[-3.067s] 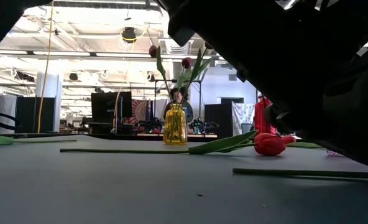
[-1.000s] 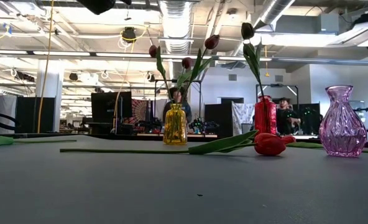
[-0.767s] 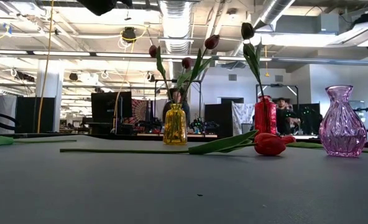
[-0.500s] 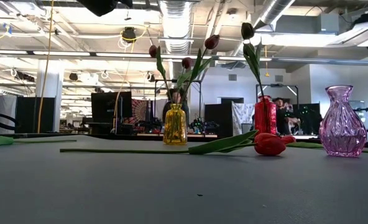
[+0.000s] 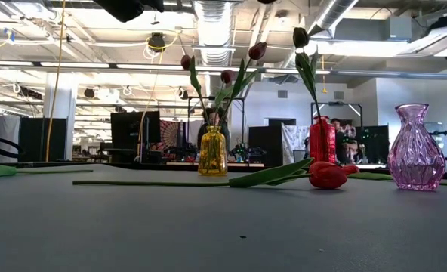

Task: Sort flowers into vase by color
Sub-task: Put the black flower into the red vase

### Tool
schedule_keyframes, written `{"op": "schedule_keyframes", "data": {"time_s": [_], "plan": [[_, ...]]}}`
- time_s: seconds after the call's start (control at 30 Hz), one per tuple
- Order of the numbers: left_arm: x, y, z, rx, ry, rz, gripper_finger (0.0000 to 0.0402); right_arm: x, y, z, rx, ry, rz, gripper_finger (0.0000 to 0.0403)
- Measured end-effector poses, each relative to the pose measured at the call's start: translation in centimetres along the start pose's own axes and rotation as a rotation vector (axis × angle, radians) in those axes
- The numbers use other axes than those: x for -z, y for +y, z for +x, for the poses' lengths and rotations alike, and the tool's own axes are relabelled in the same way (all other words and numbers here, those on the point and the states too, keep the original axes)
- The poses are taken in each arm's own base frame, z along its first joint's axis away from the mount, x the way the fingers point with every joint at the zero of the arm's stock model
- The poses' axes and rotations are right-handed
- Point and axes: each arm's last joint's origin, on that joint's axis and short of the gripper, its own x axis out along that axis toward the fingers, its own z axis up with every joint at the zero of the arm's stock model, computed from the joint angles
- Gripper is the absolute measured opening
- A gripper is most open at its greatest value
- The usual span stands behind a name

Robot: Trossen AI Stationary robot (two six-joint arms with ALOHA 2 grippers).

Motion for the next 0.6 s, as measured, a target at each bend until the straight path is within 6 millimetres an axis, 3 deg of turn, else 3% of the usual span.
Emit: {"op": "schedule_keyframes", "data": {"time_s": [0.23,0.6], "plan": [[0.0,0.1,0.0,-0.005,0.0,-0.009,0.0,-0.2,-0.4,0.1,0.017,-0.02,-0.001,0.0217],[0.0,0.1,0.0,-0.014,-0.004,-0.002,0.0,0.1,-1.0,0.4,0.046,0.005,-0.001,0.009]]}}
